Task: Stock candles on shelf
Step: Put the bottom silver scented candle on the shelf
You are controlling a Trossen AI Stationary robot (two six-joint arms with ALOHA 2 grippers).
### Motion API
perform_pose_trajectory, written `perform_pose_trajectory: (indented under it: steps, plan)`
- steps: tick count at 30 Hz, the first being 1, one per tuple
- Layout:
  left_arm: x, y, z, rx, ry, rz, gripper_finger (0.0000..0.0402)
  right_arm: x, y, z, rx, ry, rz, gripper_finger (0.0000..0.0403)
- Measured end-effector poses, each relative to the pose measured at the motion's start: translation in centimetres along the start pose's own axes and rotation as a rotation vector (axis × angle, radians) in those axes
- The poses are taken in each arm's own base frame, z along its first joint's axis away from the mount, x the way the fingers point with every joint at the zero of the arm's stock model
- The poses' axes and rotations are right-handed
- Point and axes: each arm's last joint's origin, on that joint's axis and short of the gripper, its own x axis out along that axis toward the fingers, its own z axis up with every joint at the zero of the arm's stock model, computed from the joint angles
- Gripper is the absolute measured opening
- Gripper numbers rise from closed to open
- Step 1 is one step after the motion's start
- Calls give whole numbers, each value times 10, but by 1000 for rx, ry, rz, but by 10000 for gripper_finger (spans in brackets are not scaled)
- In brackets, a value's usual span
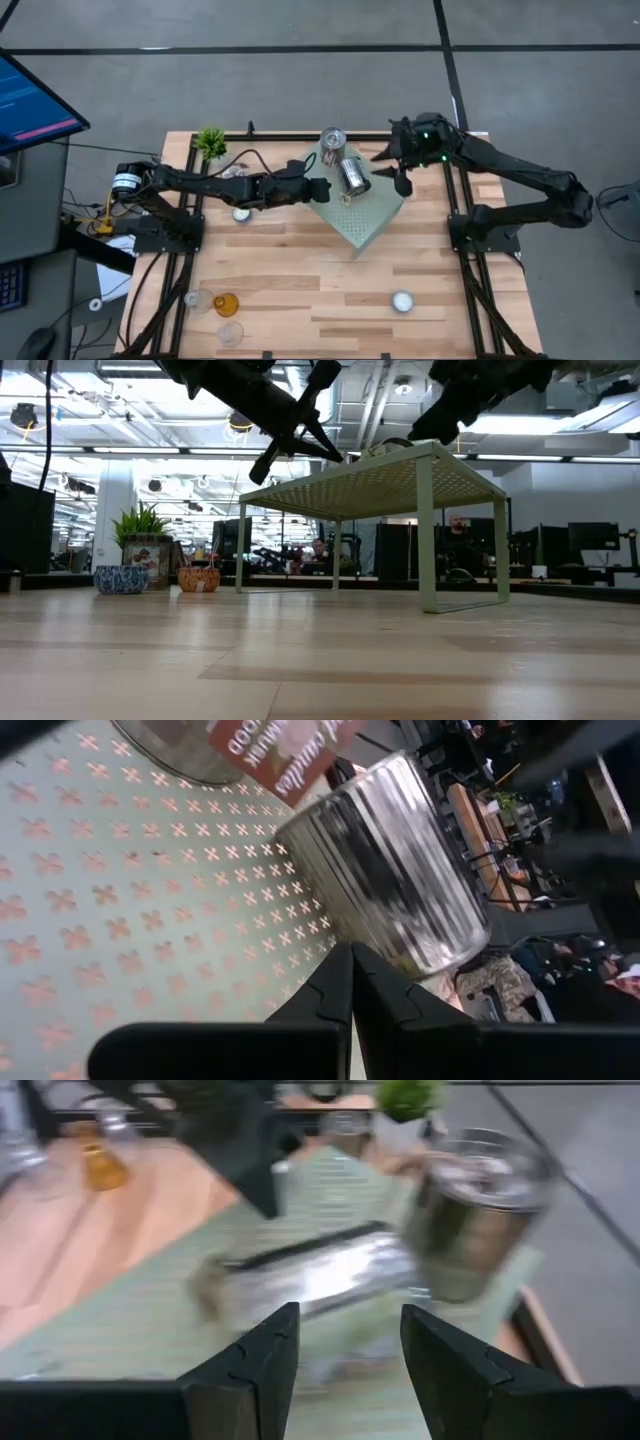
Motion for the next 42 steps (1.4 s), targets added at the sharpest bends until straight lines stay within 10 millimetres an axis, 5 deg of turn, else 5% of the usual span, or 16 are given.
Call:
perform_pose_trajectory:
  steps: [7,14,25,35,42]
  plan:
    - [-1,-1,-1,1,-3,-3,2,-8,46,6,-170,73,-133,173]
    - [-1,-1,-1,-1,-5,-7,2,15,69,-5,-242,146,-253,173]
    - [0,-1,-1,-1,-6,-6,2,42,69,-15,-248,181,-346,164]
    - [0,-1,-1,2,-6,-6,2,48,68,-13,-253,158,-350,15]
    - [0,-1,-1,2,-6,-6,2,48,66,-11,-237,139,-359,15]
